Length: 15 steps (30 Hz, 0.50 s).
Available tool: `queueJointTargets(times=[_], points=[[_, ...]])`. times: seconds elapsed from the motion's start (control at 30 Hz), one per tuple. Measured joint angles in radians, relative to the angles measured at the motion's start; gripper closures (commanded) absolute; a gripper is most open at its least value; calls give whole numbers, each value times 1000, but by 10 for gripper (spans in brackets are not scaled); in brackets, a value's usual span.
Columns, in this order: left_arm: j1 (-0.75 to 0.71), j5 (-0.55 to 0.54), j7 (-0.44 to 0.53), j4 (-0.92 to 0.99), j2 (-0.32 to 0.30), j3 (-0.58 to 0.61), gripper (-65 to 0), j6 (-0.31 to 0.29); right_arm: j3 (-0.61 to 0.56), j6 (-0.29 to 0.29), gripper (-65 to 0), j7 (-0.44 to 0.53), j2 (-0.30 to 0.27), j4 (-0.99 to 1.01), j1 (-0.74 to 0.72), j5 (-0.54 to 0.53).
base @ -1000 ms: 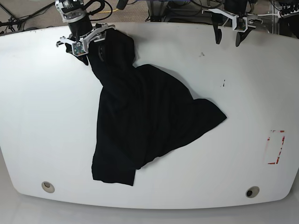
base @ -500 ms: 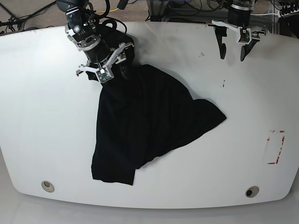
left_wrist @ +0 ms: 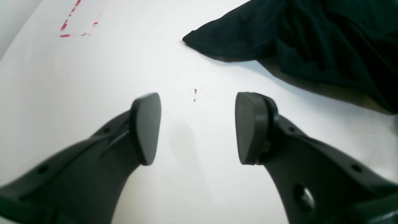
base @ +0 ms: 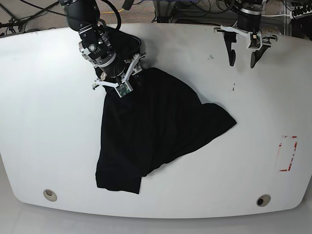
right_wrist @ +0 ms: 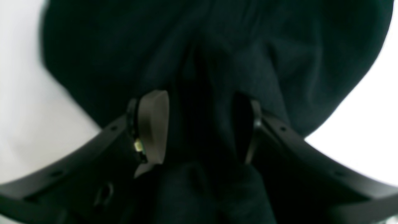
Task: Fold the T-shirt properly
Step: 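Lower the right gripper onto the bunched shirt and grasp it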
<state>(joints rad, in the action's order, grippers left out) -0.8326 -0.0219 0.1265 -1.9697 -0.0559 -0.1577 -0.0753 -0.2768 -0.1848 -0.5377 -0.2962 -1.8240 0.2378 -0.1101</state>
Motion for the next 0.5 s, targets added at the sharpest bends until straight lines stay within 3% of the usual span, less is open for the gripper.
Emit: queueJointTargets(times=[0.5], points=[[13, 0, -1, 3, -1, 0, -351, 0, -50, 10, -315, 6, 2, 104, -60, 2]])
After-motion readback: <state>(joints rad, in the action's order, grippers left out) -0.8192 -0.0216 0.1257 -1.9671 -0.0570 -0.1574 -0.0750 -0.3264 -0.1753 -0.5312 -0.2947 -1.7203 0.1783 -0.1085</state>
